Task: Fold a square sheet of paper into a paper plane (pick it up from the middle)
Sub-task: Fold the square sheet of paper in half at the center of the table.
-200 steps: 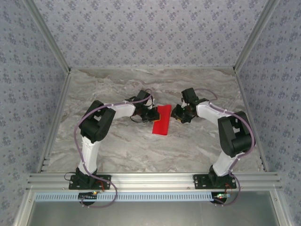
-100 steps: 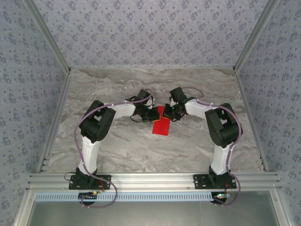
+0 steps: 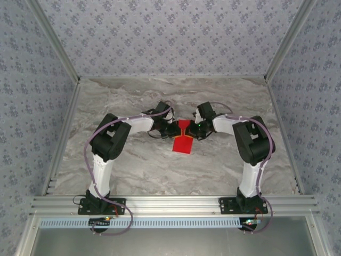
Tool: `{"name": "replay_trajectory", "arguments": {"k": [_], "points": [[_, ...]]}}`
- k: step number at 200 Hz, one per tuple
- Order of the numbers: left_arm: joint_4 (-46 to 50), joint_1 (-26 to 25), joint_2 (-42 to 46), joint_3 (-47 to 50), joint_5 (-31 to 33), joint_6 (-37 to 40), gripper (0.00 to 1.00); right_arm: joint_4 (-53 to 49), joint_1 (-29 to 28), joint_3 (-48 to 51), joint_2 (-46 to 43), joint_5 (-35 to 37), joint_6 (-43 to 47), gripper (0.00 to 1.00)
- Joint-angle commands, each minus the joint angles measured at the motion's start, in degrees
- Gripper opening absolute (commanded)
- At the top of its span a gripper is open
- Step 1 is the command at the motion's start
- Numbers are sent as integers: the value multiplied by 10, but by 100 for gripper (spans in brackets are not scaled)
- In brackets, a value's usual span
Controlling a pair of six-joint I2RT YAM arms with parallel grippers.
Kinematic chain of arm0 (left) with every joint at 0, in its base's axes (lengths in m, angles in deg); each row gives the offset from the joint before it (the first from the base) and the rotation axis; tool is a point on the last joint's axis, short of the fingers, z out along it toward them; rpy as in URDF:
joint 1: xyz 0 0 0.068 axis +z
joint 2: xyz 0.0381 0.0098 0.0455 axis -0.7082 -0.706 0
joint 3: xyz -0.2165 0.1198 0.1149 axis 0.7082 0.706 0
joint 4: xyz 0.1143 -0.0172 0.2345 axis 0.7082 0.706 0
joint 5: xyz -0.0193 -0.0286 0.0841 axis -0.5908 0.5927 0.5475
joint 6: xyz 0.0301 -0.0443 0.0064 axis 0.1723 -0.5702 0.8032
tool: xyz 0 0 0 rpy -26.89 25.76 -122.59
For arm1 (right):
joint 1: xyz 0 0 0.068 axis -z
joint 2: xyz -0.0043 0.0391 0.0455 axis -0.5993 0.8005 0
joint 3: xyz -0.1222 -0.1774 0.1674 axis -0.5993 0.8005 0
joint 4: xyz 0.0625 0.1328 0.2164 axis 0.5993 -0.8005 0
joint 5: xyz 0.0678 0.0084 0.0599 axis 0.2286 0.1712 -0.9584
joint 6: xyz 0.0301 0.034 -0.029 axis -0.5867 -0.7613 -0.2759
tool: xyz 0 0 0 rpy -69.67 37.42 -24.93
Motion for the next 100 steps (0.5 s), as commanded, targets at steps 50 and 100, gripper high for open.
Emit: {"name": "replay_trajectory", "arguments": {"k": [50,100], "points": [[134,-3,-71,64,109,-14,0,-29,92,80,-73,16,45,0],[135,-3,-68,56,104,-10,0,-15,30,14,-59,-4,33,0]]}}
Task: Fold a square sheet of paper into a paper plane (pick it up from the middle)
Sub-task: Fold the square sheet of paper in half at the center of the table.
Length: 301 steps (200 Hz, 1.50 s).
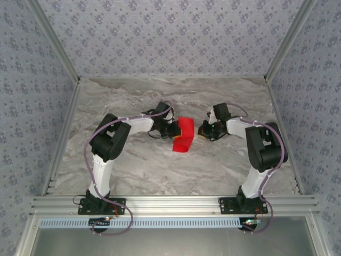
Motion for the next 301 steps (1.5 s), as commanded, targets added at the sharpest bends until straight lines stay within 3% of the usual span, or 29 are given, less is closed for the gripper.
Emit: {"name": "replay_trajectory", "arguments": {"k": [1,48,128,175,198,240,301], "points": [[140,-3,-69,48,101,1,0,3,-35,-39,20,-4,-1,0],[142,-4,-67,49,101,1,0,41,-47,-74,92,-28,-17,0],[144,-4,-70,62,101,6,0,48,45,-37,61,39,-9,0],[145,-4,-69,58,102,6,0,53,-24,-91,62,-8,-11,0],[145,-4,-70,58,101,5,0,59,-31,-106,98,-13,-22,0],[145,-4,-69,62,101,6,0,71,-3,-111,130,-14,-21,0],[139,-3,-67,72,99,4,0,22,59,-158,143,49,17,0]]}}
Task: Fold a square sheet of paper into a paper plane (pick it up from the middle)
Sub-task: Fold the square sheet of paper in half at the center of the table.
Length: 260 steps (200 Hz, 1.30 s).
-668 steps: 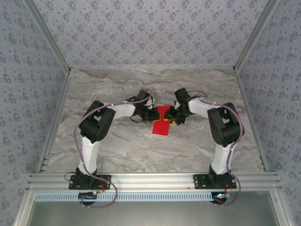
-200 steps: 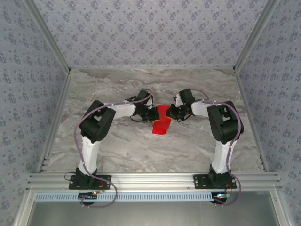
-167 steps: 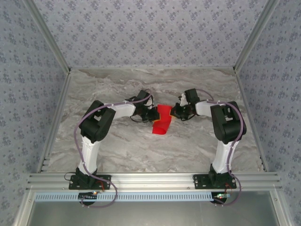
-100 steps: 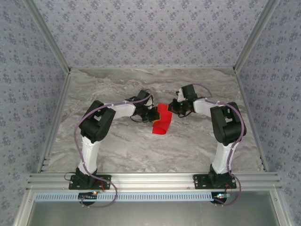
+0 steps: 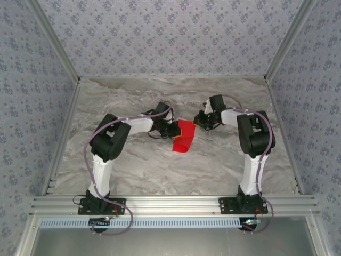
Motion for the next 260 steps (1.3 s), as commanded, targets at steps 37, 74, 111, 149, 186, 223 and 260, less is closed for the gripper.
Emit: {"name": "replay_trajectory", "arguments": {"k": [37,74,111,149,186,223,260], "points": [[146,-4,-66,65,100,2,0,-44,20,-27,-54,59,17,0],[140,-4,-64,66,100,0,0,-46,-35,50,-105,1,-17,0],[132,-4,-64,69,103,-3,0,-25,-86,108,-113,-21,-64,0],[127,-4,-59,76,108,-7,0,-20,-105,127,-100,-35,-69,0],[125,-4,-58,78,112,-10,0,-48,-105,145,-103,-36,-56,0],[127,-4,-62,76,114,-12,0,-76,-97,180,-116,-34,-24,0],[125,-4,-61,78,116,-13,0,-105,-73,223,-153,-43,0,0]]}}
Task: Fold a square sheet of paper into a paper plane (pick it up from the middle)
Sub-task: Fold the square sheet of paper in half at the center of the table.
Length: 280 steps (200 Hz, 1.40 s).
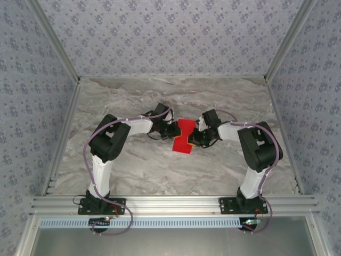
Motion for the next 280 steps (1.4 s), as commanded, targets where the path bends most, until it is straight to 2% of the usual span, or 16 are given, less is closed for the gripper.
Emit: {"name": "replay_trajectory", "arguments": {"k": [1,48,83,122,213,280], "points": [[157,-4,-70,57,113,-4,0,-90,17,39,-23,-2,29,0],[156,-4,-70,56,113,-5,0,-48,21,-35,-36,-16,12,0],[156,-4,-66,57,113,-4,0,-32,-2,-76,13,-30,12,0],[156,-4,-65,58,115,-5,0,-11,-23,-35,22,-36,3,0],[161,-4,-68,51,121,-9,0,-12,-31,21,13,-46,7,0],[164,-4,-72,51,127,-10,0,-77,-32,68,-23,-56,45,0]]}}
